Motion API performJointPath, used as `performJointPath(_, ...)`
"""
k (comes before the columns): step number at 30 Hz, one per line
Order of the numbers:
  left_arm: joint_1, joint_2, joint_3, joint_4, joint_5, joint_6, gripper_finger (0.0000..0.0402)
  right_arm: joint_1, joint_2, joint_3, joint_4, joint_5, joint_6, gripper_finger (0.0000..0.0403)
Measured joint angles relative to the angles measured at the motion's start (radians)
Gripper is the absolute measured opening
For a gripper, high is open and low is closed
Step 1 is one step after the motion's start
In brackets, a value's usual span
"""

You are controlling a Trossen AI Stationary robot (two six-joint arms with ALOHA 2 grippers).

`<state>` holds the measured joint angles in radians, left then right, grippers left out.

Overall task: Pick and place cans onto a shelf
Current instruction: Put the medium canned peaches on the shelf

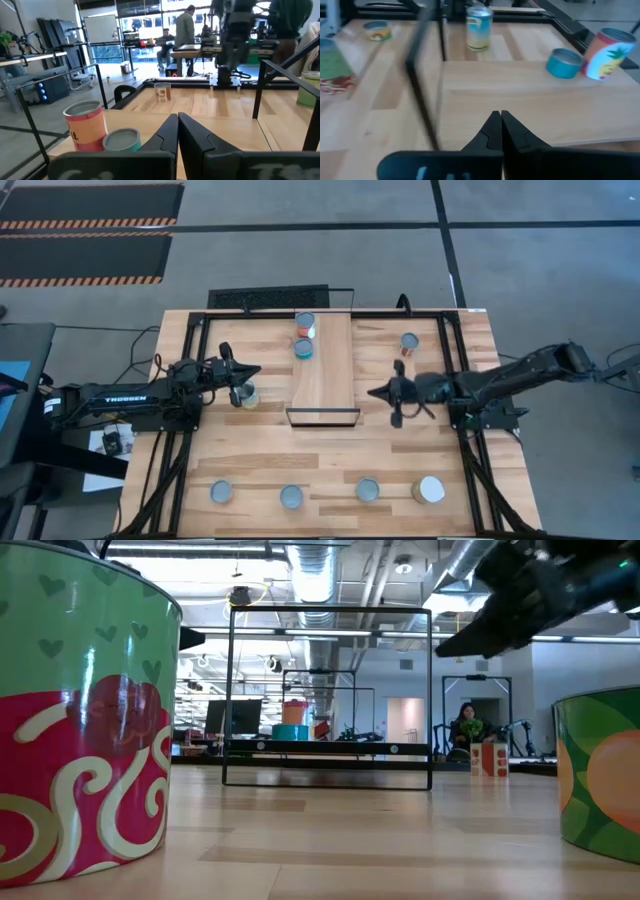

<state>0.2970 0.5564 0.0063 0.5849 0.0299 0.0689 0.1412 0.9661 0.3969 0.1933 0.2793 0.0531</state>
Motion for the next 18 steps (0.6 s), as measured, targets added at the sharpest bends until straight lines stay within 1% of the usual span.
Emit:
performJointPath(2, 0.000, 0.000, 0.000, -0.004, 0.000, 0.000, 0.0002, 0.080, 0.000, 0.006, -0.023, 0.059, 0.047, 0.0004)
performJointPath(4, 0.000, 0.000, 0.000, -0.007, 0.000, 0.002, 0.0002, 0.169, 0.003, 0.036, -0.091, 0.120, 0.120, 0.0004)
performJointPath(7, 0.000, 0.000, 0.000, -0.017, -0.009, 0.009, 0.0002, 0.308, 0.040, 0.119, -0.237, 0.212, 0.243, 0.0005)
performJointPath(9, 0.000, 0.000, 0.000, -0.020, -0.013, 0.009, 0.0002, 0.391, 0.087, 0.189, -0.335, 0.251, 0.317, 0.0006)
performJointPath(13, 0.000, 0.000, 0.000, -0.019, -0.013, 0.006, 0.0002, 0.512, 0.238, 0.343, -0.451, 0.261, 0.424, 0.0007)
performJointPath(16, 0.000, 0.000, 0.000, -0.020, -0.013, 0.005, 0.0002, 0.565, 0.371, 0.434, -0.512, 0.214, 0.480, 0.0016)
performJointPath(18, 0.000, 0.000, 0.000, -0.020, -0.013, 0.005, 0.0002, 0.591, 0.451, 0.491, -0.537, 0.188, 0.505, 0.0031)
